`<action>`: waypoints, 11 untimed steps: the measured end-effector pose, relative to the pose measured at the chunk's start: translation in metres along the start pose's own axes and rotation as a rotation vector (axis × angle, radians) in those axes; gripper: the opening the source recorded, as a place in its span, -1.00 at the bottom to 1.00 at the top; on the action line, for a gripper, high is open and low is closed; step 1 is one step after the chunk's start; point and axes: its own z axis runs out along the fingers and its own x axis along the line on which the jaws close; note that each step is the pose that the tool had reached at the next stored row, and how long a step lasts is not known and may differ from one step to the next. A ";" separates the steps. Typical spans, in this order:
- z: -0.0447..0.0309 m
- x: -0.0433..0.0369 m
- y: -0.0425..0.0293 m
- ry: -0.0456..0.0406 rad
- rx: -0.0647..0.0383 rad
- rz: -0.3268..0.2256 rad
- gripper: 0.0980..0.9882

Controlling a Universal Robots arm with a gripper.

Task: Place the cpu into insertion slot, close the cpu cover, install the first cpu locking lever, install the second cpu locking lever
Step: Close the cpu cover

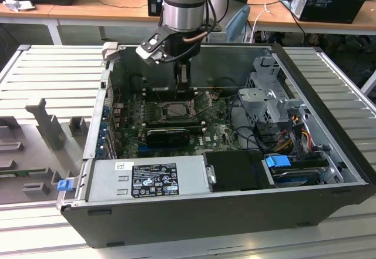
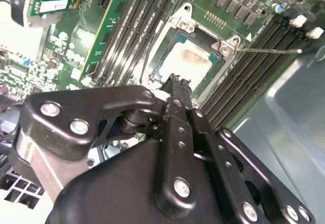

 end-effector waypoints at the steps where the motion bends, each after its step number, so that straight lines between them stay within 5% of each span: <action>1: -0.0029 -0.0002 0.0000 0.0001 0.000 0.000 -0.98; 5: -0.0120 -0.0007 0.0002 0.0002 0.000 0.000 -0.98; 11: -0.0119 -0.0006 0.0097 0.0001 0.000 0.000 -0.98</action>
